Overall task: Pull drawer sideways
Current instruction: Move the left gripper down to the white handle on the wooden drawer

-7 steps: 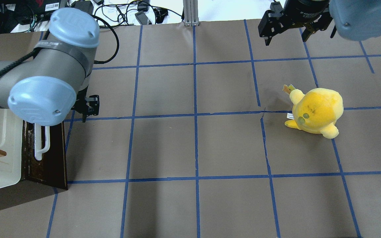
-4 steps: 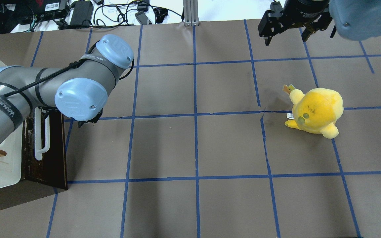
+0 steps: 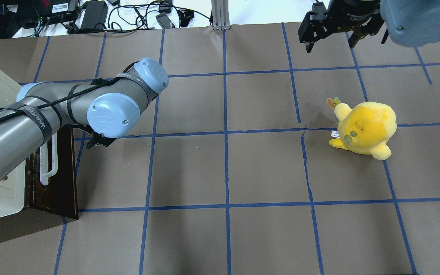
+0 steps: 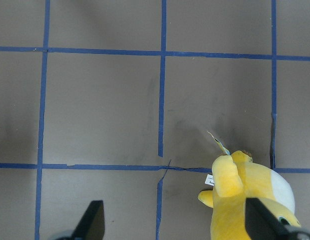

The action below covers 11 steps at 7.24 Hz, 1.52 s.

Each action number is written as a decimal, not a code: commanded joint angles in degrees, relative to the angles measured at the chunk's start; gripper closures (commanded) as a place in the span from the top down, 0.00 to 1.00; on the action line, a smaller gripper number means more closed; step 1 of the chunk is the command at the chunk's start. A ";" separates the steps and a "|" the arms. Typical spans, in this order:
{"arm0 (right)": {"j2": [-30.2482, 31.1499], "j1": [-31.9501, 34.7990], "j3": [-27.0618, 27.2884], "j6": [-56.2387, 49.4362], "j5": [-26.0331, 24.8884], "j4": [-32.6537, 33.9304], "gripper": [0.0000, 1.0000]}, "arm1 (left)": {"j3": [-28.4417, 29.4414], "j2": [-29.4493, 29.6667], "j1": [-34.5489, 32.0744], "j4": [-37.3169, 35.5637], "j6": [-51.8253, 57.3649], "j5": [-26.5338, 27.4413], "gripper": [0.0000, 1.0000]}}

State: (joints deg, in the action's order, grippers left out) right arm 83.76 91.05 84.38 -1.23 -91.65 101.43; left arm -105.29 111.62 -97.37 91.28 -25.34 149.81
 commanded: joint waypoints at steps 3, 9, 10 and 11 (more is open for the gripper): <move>0.00 0.00 0.00 0.00 -0.02 0.00 1.00 | -0.26 3.34 0.86 6.09 -5.15 6.53 1.00; 0.00 0.00 0.00 0.00 -0.02 0.00 1.00 | -0.44 3.43 3.94 8.48 -7.17 7.77 0.59; 0.00 0.00 0.00 0.00 0.07 0.00 1.00 | -0.44 3.17 3.94 8.57 -7.44 7.77 0.47; 0.00 0.00 0.00 0.00 -0.02 0.00 1.00 | -0.44 3.25 3.85 8.74 -8.05 7.60 0.38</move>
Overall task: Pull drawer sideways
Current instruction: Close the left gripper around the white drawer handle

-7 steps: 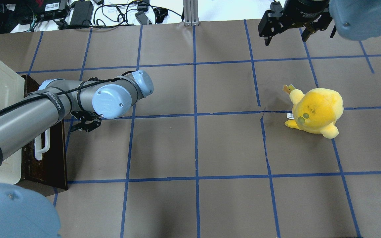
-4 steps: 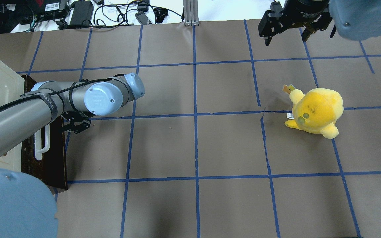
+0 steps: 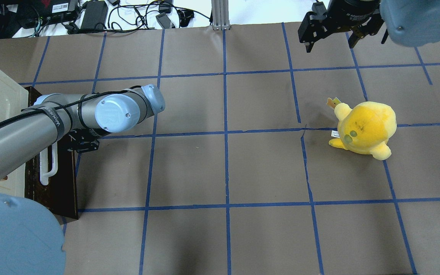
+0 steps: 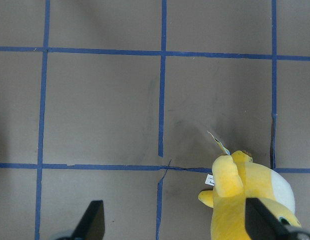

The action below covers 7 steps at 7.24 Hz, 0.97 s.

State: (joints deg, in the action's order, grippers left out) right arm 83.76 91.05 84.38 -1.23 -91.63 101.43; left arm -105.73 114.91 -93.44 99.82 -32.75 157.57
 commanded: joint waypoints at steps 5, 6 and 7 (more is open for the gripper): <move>0.00 0.00 0.00 0.00 -0.04 0.00 1.00 | 0.17 -0.20 -0.42 0.19 -2.84 -0.07 0.13; 0.00 0.00 0.00 0.00 -0.04 0.00 1.00 | 0.26 -0.30 -0.60 0.19 -2.84 -0.07 0.13; 0.00 0.00 0.00 0.00 -0.04 0.00 1.00 | 0.26 -0.38 -0.86 0.19 -2.84 -0.07 0.13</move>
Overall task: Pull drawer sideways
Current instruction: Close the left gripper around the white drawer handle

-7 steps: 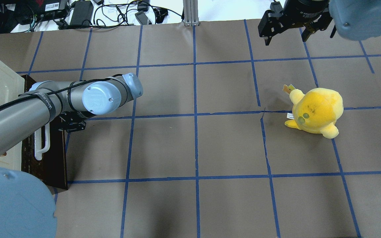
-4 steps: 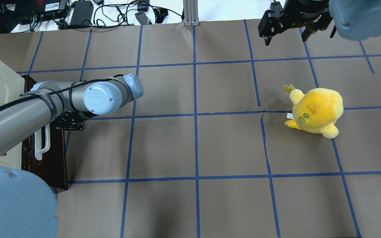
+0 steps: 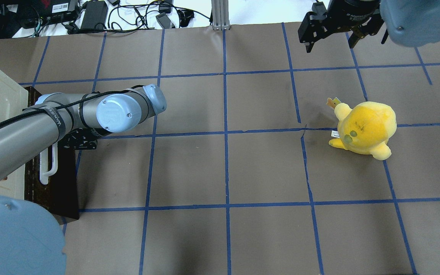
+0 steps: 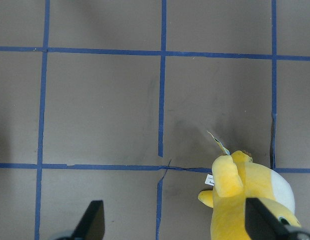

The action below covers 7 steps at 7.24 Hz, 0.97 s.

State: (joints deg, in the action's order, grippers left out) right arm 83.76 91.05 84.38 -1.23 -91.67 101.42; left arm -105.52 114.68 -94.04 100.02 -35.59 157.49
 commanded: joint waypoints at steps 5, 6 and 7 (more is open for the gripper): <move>0.00 0.00 0.00 0.00 0.09 0.00 1.00 | 0.14 0.28 -0.89 -0.18 -0.53 0.19 0.13; 0.00 0.00 0.00 0.00 0.00 0.00 1.00 | 0.14 0.54 -1.67 -0.27 -0.54 0.28 0.13; 0.00 0.00 0.00 0.00 0.00 0.00 1.00 | 0.14 0.63 -2.03 -0.27 -1.06 0.63 0.13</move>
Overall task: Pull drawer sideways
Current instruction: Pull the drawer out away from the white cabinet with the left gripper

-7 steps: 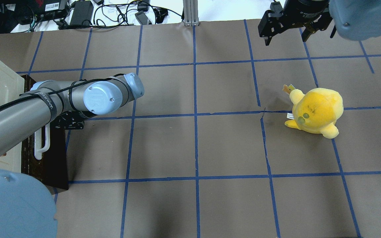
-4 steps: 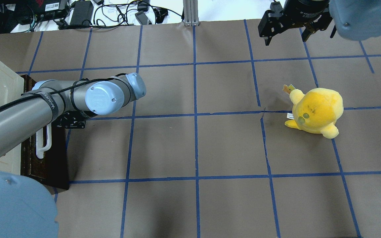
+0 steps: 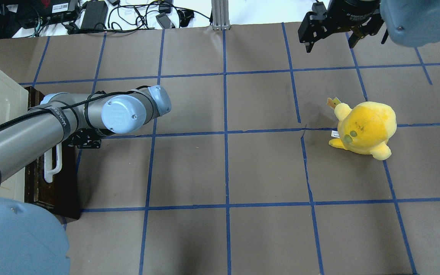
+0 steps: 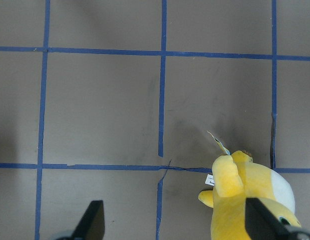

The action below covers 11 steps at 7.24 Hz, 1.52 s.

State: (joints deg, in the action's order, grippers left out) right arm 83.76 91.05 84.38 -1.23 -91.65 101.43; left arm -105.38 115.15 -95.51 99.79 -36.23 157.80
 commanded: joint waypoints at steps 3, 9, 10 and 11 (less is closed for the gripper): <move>0.00 0.00 0.00 0.00 -0.02 0.00 1.00 | 0.17 -0.01 -1.60 -0.30 -0.51 0.49 0.13; 0.00 0.00 0.00 0.00 -0.02 0.00 1.00 | 0.44 -0.01 -5.47 -0.56 -0.51 0.49 0.13; 0.00 0.00 0.00 0.00 -0.02 0.00 1.00 | 0.61 0.07 -6.26 -0.56 -0.51 0.49 0.13; 0.00 0.00 0.00 0.00 0.06 0.00 1.00 | 0.62 0.25 -6.53 -0.56 -0.51 0.49 0.13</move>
State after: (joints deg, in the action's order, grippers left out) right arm 83.76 91.05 84.38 -1.23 -91.65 101.43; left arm -104.83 115.25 -101.47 99.23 -36.74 158.30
